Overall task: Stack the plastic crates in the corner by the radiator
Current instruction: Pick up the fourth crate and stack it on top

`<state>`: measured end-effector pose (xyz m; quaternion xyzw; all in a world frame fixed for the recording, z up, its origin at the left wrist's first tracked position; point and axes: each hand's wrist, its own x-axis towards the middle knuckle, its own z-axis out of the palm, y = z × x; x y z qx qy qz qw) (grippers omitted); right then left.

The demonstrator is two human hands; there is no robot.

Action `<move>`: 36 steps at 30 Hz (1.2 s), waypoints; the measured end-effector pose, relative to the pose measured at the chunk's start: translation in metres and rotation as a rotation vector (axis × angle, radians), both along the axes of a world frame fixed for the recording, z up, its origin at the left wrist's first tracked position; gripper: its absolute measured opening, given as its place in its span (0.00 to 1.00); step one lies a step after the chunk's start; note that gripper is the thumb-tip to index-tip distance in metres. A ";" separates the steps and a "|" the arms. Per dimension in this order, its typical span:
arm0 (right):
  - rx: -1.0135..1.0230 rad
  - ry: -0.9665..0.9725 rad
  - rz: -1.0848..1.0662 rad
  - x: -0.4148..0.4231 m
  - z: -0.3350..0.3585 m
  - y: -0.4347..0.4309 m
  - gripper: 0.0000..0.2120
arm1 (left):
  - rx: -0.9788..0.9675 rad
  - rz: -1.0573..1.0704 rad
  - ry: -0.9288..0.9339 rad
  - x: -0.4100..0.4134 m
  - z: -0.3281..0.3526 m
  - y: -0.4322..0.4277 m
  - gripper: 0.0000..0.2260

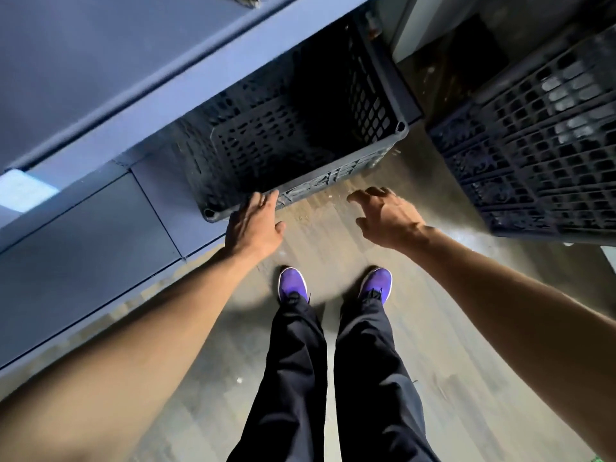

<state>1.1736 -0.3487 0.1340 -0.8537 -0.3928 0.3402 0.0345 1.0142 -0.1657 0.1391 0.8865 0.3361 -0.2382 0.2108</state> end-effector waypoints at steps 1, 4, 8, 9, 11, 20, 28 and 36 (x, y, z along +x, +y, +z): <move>0.014 -0.005 0.009 0.004 -0.008 0.006 0.25 | 0.010 -0.003 -0.016 0.001 -0.012 0.005 0.29; 0.043 -0.013 0.023 0.017 -0.028 0.017 0.26 | 0.030 -0.022 0.003 0.004 -0.045 0.015 0.30; 0.001 -0.050 0.081 0.039 -0.047 0.021 0.31 | 0.163 -0.097 0.054 0.020 -0.082 0.023 0.24; 0.005 -0.057 0.093 0.044 -0.049 0.023 0.32 | 0.188 -0.088 0.045 0.025 -0.087 0.026 0.21; 0.017 -0.079 0.109 0.051 -0.054 0.032 0.34 | 0.151 -0.022 0.044 0.036 -0.095 0.032 0.18; -0.041 -0.312 0.199 0.052 -0.079 0.070 0.29 | 0.053 0.047 0.015 0.034 -0.118 0.047 0.17; -0.177 -0.240 0.304 0.055 -0.074 0.072 0.28 | 0.089 -0.097 -0.046 0.011 -0.106 0.036 0.13; -0.182 -0.267 0.393 0.037 -0.043 0.050 0.27 | 0.050 -0.179 -0.026 -0.023 -0.066 0.018 0.19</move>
